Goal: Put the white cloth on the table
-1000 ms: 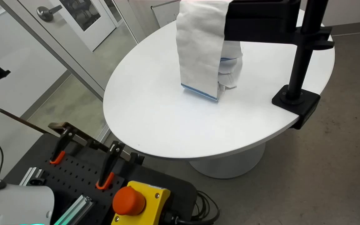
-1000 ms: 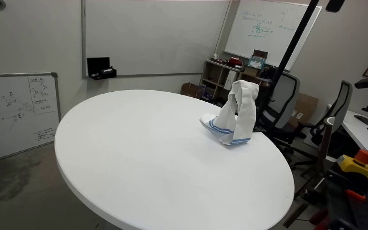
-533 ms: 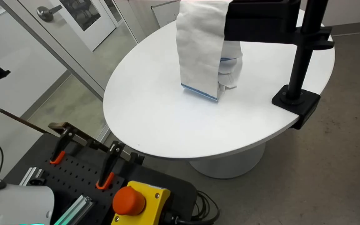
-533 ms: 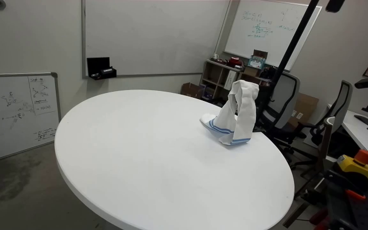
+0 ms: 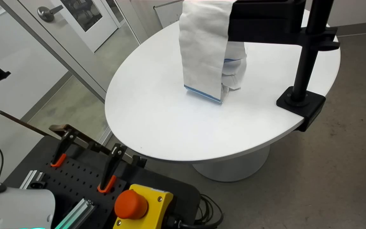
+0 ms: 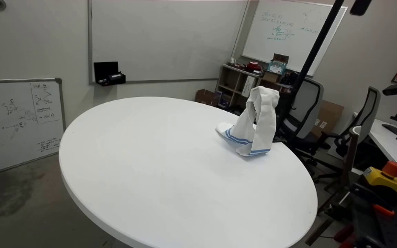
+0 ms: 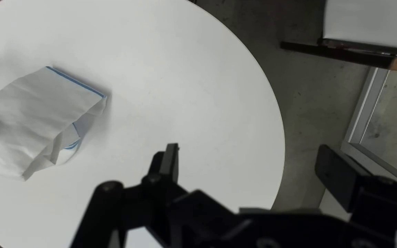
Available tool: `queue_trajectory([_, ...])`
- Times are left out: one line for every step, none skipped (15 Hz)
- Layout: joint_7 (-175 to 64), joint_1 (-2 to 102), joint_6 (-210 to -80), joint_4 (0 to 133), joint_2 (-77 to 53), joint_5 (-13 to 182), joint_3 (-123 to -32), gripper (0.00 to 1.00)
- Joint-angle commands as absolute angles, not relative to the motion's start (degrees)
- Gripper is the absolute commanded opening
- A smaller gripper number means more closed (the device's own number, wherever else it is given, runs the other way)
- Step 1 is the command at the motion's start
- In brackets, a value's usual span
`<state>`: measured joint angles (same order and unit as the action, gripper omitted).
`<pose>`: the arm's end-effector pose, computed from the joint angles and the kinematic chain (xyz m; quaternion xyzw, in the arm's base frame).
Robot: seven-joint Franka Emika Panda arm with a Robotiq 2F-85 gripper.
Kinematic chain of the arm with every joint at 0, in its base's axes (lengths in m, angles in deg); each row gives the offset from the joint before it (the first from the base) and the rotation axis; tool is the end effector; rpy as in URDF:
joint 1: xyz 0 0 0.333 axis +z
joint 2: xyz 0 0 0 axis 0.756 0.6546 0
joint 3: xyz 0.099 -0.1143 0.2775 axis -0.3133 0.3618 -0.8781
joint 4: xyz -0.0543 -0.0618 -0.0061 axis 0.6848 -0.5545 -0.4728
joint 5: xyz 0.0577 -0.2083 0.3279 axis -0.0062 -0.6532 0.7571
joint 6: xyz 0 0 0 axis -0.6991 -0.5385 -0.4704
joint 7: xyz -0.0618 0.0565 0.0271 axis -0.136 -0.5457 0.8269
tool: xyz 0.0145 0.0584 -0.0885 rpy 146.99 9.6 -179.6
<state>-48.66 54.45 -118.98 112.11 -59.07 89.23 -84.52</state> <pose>0.3865 0.0637 0.5038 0.9965 0.0838 0.0079 0.0010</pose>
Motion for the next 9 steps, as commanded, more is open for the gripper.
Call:
queue_trajectory([-51.19,53.18,-119.99,110.81,-57.28,89.27,-84.59,1.0])
queue_trajectory([-52.06,52.66,-120.35,110.41,-56.65,89.23,-84.52,1.0])
queue_trajectory([-53.1,52.03,-120.93,109.95,-55.96,89.2,-84.38,1.0])
queue_trajectory([-54.41,51.28,-121.79,109.47,-55.25,89.09,-84.28,1.0])
queue_trajectory([-56.59,50.09,-123.17,108.94,-54.33,88.43,-84.35,1.0])
queue_trajectory([-58.49,49.01,-124.02,108.24,-53.3,88.13,-84.18,1.0])
queue_trajectory([-60.13,47.92,-125.2,107.68,-52.28,87.85,-83.94,1.0])
queue_trajectory([-61.12,46.95,-126.68,107.05,-51.12,87.9,-83.4,1.0])
queue_trajectory([-62.12,46.01,-128.39,106.61,-50.12,87.66,-83.08,1.0])
